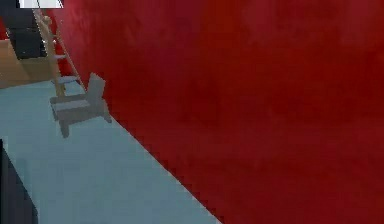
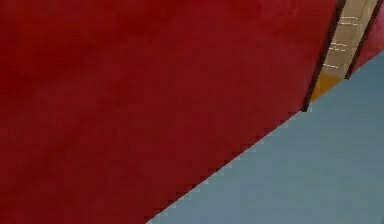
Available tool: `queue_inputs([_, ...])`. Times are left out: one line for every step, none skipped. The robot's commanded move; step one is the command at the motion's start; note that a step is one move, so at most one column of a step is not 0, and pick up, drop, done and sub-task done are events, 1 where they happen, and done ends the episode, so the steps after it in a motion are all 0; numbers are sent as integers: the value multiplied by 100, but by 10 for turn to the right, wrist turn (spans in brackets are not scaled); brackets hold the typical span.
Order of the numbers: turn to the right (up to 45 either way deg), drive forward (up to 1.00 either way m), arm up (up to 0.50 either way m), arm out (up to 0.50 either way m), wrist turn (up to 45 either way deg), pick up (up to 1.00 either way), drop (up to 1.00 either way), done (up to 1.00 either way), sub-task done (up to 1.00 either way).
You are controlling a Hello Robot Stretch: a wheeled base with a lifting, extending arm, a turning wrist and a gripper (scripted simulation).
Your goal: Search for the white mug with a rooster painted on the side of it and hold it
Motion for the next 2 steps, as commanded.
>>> queue_inputs([0, 40, 0, 0, 0, 0, 0, 0, 0])
queue_inputs([-390, 0, 0, 0, 0, 0, 0, 0, 0])
